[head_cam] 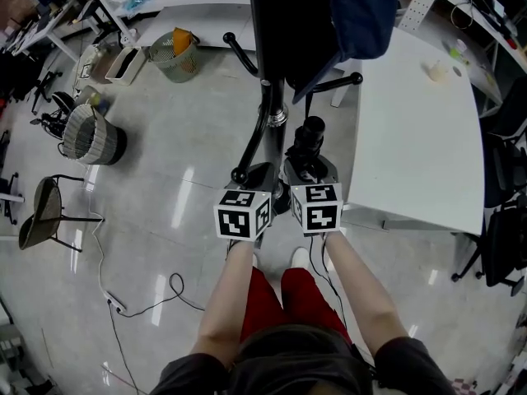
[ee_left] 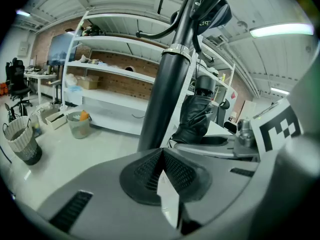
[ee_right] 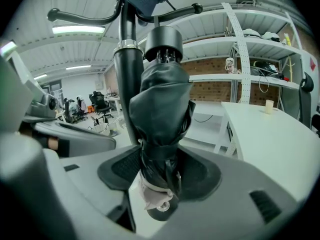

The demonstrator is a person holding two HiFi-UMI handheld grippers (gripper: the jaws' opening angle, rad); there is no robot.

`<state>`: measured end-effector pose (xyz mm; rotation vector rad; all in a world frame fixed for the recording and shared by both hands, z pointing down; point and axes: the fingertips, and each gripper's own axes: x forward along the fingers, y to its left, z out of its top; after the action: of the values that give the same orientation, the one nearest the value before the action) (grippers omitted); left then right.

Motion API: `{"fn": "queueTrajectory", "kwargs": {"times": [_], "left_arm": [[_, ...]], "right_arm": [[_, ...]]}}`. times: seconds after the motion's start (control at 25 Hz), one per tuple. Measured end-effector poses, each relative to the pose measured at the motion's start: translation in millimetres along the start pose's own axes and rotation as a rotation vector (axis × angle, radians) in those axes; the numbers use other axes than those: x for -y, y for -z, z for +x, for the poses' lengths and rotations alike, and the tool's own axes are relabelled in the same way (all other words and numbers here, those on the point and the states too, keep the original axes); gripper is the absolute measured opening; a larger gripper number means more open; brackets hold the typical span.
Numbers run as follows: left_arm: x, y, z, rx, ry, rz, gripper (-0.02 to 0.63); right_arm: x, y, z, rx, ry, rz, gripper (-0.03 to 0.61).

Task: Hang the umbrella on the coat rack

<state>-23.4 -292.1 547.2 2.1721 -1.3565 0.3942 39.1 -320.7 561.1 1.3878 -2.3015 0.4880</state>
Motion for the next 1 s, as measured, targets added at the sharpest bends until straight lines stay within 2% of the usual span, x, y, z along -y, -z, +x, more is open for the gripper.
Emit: {"fn": "queueTrajectory", "kwargs": {"times": [0.68, 1.0], "left_arm": [[-2.8, 3.8, 6.2, -0.012, -0.003, -0.013, 0.011], [4.4, 4.0, 5.8, -0.013, 0.003, -0.008, 0.011]], "right_arm": [[10.6, 2.0, -4.1, 0.023, 0.052, 0.012, 0.213], [5.0, -6.0, -22.8, 0.06, 0.007, 0.055, 0.212]]}}
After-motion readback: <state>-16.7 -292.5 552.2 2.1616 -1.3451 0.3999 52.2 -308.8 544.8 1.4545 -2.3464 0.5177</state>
